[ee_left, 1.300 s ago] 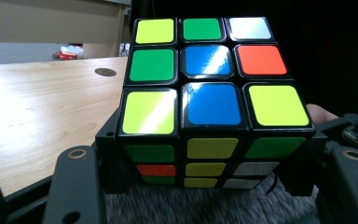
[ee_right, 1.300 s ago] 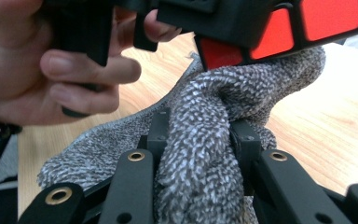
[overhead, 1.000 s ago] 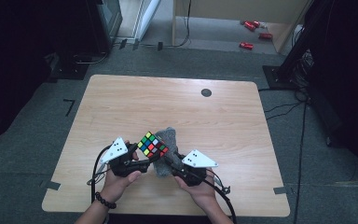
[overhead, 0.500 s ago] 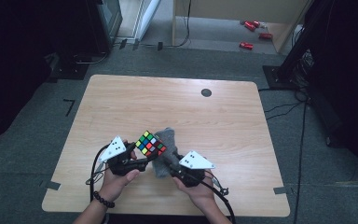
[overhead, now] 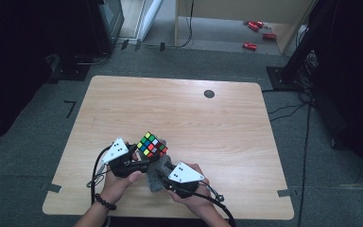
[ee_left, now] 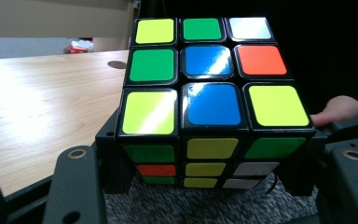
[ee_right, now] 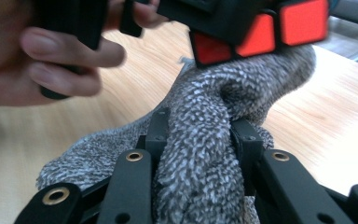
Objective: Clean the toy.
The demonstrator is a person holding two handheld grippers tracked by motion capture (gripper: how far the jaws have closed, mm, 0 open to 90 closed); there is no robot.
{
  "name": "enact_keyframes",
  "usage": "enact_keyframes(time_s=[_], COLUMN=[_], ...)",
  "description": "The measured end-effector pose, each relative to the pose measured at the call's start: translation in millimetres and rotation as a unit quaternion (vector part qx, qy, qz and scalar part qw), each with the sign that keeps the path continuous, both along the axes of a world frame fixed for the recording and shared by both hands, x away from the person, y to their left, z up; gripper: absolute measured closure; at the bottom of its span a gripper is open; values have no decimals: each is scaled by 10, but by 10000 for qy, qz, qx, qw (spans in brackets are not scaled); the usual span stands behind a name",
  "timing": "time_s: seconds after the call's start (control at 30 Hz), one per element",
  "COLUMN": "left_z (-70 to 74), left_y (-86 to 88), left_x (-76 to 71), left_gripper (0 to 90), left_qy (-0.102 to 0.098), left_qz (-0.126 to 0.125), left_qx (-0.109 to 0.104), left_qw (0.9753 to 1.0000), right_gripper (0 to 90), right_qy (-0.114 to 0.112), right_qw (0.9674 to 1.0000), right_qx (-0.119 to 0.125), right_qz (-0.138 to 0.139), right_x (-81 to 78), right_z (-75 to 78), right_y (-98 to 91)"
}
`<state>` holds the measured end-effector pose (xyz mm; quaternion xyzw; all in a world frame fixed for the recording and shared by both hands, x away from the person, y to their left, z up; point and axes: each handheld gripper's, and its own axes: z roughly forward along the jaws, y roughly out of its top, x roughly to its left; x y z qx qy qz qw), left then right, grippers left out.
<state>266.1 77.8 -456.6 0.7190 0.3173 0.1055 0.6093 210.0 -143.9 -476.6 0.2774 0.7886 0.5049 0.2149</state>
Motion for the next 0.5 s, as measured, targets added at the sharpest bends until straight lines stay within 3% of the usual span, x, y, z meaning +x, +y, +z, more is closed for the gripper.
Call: enact_keyframes(time_s=[0.1, 0.17, 0.27, 0.3, 0.33, 0.43, 0.5], left_z=[-5, -15, -47, -63, -78, -118, -134], left_y=[3, -13, -58, -76, -93, -133, -143], left_x=[5, 0, -8, -8, -7, 6, 20], left_gripper=[346, 346, 346, 346, 346, 346, 347], left_qy=[-24, -51, -96, -92, -73, 17, 93], left_qz=[49, 74, 106, 108, 110, 119, 140], left_qx=[80, 147, 327, 387, 443, 574, 611], left_qw=[10000, 9999, 9994, 9991, 9989, 9983, 9980], right_gripper=[668, 667, 666, 665, 665, 646, 603], right_qy=[87, 129, 250, 362, 362, 665, 893], right_qw=[9992, 9965, 9910, 9861, 9861, 9780, 9750], right_qx=[55, 65, 62, 22, 22, -64, -90], right_qz=[-393, -821, -1316, -1624, -1624, -1978, -2032], right_x=[85, 166, 303, 380, 380, 488, 540], right_z=[21, 30, 1, -52, -52, -154, -205], right_y=[-117, -257, -490, -618, -618, -753, -800])
